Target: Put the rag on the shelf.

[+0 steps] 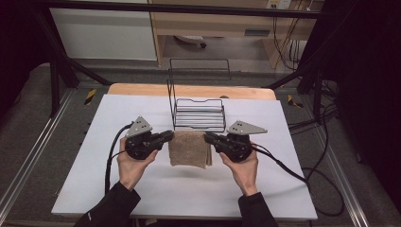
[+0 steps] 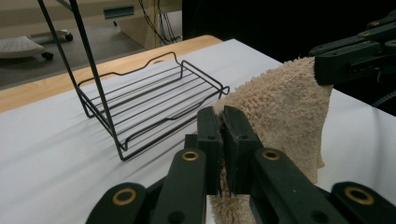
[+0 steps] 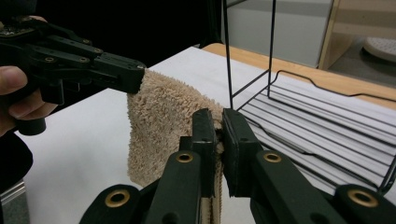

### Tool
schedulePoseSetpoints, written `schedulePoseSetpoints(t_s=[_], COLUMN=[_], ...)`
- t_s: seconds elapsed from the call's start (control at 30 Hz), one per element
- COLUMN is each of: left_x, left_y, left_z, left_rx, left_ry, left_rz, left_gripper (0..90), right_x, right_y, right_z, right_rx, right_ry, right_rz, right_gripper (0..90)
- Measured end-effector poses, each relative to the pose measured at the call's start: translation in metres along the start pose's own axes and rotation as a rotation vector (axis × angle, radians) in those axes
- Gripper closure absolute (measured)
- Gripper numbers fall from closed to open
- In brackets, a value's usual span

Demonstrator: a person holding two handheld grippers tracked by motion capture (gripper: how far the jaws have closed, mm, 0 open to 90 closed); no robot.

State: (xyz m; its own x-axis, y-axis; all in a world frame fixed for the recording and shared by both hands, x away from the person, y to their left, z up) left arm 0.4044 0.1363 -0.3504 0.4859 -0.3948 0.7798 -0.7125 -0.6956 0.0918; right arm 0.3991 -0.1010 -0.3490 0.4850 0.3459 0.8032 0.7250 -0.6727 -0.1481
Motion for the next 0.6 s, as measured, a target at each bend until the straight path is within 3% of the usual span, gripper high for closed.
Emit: schedulePoseSetpoints(t_s=[0.6], left_x=[0.029], left_y=[-0.002], left_z=[-0.013], left_rx=[0.002], left_ry=[0.094], left_rz=[0.003], left_gripper=[85.9], right_x=[0.030], right_y=[-0.003], right_z=[-0.021], right_rx=[-0.058], right_ry=[0.073], right_rz=[-0.046], right_gripper=[84.5])
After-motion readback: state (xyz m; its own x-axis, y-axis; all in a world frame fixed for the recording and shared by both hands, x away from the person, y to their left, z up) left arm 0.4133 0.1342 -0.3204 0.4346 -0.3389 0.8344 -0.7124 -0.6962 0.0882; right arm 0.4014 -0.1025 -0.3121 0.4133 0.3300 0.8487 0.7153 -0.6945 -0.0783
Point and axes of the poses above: each handheld gripper's, and its own axes: z roughly forward along the jaws, x roughly out of its top, y roughly to its right, the point moved 4 cm from there along z, roughly forward along the jaws, and after that the axes turned 15 degrees about -y, right-handed, at the moved point
